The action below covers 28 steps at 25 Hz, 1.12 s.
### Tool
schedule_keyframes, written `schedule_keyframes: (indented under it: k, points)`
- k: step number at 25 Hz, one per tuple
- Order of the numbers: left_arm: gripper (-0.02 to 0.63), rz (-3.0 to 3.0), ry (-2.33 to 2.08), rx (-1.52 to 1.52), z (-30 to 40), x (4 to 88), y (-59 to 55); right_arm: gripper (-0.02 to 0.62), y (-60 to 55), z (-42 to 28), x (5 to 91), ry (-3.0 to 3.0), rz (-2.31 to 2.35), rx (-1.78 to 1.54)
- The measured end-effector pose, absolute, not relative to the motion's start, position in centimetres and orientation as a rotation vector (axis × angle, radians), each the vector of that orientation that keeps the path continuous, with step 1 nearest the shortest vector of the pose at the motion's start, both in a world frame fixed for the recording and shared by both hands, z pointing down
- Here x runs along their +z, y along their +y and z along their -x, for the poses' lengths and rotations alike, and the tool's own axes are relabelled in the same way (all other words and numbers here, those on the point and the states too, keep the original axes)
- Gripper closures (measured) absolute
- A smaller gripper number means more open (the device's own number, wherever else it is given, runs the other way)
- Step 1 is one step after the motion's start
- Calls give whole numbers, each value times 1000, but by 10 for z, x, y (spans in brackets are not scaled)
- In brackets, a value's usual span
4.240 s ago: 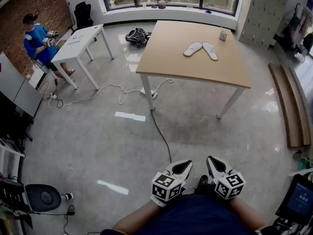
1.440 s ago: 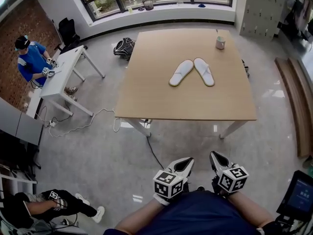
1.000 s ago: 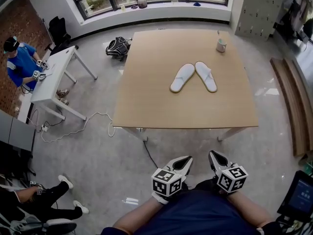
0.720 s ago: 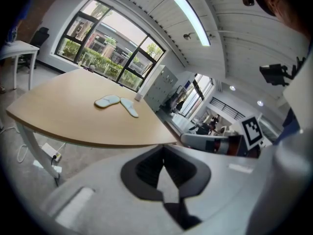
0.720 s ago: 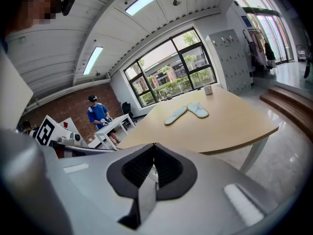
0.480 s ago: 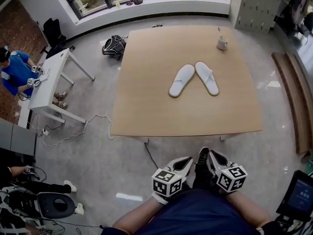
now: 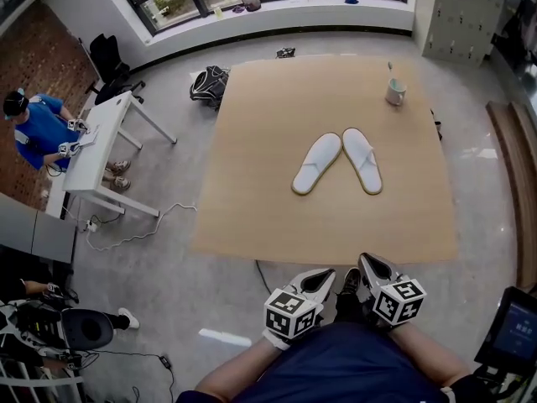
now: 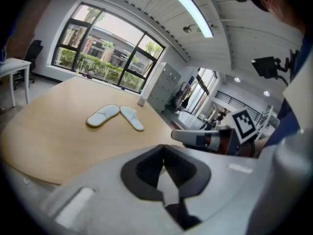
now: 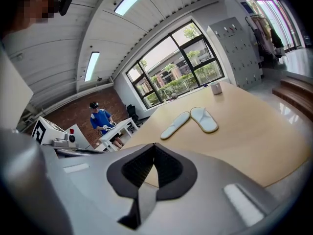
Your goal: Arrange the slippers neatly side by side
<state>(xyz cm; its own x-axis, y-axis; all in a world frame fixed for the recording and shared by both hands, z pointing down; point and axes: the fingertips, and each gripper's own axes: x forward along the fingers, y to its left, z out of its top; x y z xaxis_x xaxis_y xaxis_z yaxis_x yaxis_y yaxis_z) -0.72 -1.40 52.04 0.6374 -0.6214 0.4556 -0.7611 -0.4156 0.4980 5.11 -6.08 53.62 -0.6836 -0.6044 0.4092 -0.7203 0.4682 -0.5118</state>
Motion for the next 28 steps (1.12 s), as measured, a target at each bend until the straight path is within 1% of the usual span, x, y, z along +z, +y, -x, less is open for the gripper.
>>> schedule_keyframes:
  k: [4,6,12,15,20,28]
  points:
    - [600,-2158,-1107,283,-3,521,-44,584,-91,-57,540,-2548,-1114,1033]
    - [576,-2155,-1113,291,-10,524,-57,584,-106,-66,542,-2550,-1114,1042]
    - [556,-2192,-1119,325,-37,518,-88,584,-142,-88,540,-2552,-1124,1075]
    - [533,-2197,-1127,355,-41,520,-98,584,-156,-92,541,-2558,-1118,1099]
    - [509,-2208,-1136,400,-37,522,-117,584,-179,-95,546,-2564,-1140,1112]
    - [503,-2294,-1143,505,-17,532,-153,583,-218,-103,548,-2546,-1251,1023]
